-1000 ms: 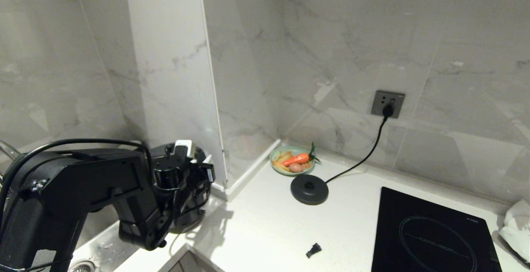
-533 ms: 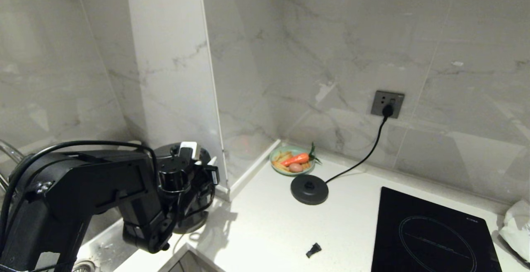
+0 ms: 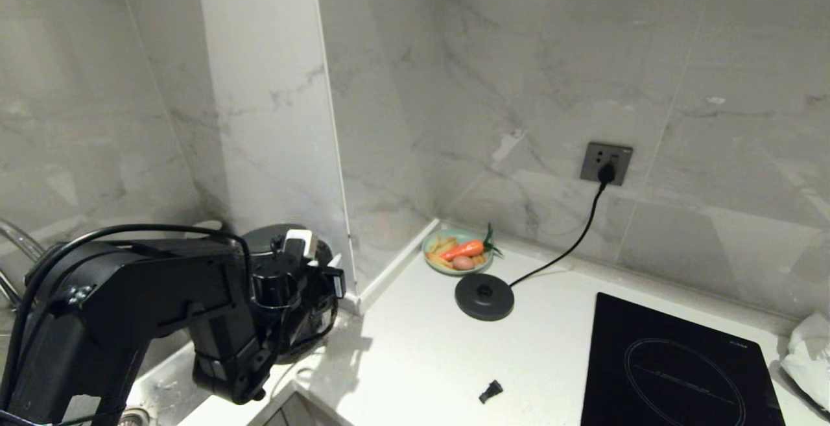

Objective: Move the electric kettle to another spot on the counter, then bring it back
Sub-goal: Place it by the sink

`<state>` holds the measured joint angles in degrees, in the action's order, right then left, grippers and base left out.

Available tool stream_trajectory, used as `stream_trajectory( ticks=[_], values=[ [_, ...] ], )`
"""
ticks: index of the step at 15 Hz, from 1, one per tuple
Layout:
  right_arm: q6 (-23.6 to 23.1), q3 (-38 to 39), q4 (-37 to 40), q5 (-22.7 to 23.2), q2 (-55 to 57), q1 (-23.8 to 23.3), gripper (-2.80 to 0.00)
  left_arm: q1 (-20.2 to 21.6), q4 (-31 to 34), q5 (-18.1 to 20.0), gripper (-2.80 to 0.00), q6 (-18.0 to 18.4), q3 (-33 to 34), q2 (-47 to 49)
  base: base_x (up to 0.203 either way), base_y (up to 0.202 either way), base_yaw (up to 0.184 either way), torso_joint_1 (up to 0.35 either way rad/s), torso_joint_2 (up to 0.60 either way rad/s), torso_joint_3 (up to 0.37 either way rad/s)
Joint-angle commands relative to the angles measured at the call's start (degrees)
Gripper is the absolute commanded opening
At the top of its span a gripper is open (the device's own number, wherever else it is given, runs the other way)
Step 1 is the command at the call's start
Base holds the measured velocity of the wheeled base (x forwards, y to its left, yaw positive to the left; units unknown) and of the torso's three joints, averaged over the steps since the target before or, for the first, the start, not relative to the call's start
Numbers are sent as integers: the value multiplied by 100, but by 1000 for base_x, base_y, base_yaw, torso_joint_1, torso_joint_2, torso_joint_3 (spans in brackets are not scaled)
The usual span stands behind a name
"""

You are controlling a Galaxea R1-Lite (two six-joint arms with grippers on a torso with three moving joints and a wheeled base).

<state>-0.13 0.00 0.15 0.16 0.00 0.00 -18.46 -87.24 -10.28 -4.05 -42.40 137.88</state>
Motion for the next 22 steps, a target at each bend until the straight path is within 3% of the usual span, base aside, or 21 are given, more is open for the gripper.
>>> stream_trajectory(
  ticks=[1, 13, 17, 22],
  values=[
    [-4, 0, 2, 2, 0, 0, -280, -76, -42, -20, -280, -28, 203, 30, 0, 0, 0, 0, 0, 0],
    [-4, 0, 2, 2, 0, 0, -280, -184, -42, -159, -280, 0, 356, 82, 0, 0, 0, 0, 0, 0],
    [-4, 0, 2, 2, 0, 0, -280, -187, -42, -388, -280, 13, 169, 191, 0, 0, 0, 0, 0, 0],
    [-4, 0, 2, 2, 0, 0, -280, -202, -42, -405, -280, 159, -23, 301, 0, 0, 0, 0, 0, 0]
  ],
)
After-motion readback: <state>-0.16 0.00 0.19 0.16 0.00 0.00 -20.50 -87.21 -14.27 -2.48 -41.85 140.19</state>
